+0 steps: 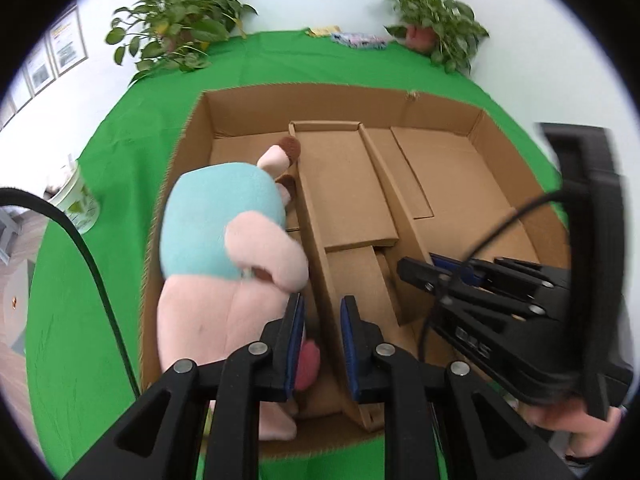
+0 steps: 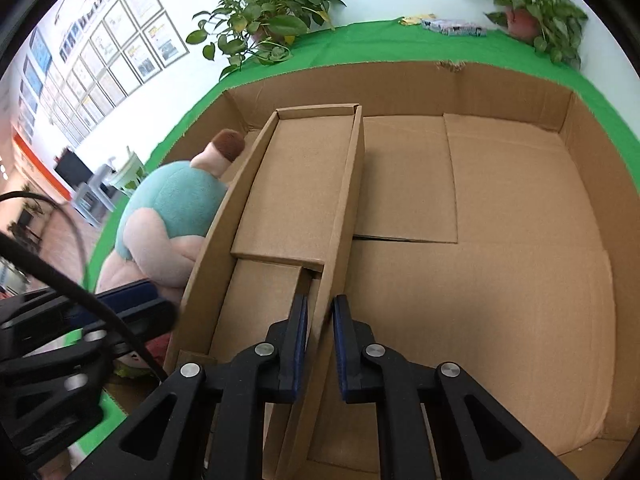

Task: Organize objects
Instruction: 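Carry the cardboard tray with the right gripper into the large box, then set the tray down beside the plush pig and open the right gripper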

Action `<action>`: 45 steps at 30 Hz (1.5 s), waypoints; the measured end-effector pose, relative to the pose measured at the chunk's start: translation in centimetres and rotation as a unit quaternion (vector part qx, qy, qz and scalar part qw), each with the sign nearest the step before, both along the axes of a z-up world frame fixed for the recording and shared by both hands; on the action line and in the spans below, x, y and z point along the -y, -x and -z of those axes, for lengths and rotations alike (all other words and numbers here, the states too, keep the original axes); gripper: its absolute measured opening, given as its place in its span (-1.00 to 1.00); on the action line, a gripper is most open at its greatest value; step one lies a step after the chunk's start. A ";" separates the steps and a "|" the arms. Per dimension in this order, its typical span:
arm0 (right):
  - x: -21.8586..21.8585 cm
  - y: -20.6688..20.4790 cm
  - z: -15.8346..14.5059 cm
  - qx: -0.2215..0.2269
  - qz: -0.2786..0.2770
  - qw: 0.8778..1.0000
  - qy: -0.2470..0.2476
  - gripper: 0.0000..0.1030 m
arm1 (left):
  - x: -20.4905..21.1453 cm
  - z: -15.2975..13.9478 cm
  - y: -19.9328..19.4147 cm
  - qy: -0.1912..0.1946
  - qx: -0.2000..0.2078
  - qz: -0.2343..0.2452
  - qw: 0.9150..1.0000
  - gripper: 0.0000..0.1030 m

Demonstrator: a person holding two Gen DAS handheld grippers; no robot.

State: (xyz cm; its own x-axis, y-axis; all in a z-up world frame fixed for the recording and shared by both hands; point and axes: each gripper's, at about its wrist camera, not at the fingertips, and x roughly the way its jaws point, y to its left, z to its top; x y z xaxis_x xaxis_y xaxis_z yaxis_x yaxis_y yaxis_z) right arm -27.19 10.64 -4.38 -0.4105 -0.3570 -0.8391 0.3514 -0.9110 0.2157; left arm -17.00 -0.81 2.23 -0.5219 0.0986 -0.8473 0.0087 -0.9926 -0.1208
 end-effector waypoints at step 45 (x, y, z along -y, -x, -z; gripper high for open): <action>-10.8 -22.5 -9.1 -0.181 0.013 0.983 0.000 0.99 | -2.7 -5.6 -15.6 0.033 -0.256 -0.110 0.960 0.55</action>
State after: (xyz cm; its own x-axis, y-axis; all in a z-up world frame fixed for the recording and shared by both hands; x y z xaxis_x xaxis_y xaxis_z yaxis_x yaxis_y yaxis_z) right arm -4.65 21.41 4.77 -0.6907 -0.3423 -0.6369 0.3823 -0.9206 0.0802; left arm -1.43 1.88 7.81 -0.8736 -0.1057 -0.4751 0.1742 -0.9794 -0.1025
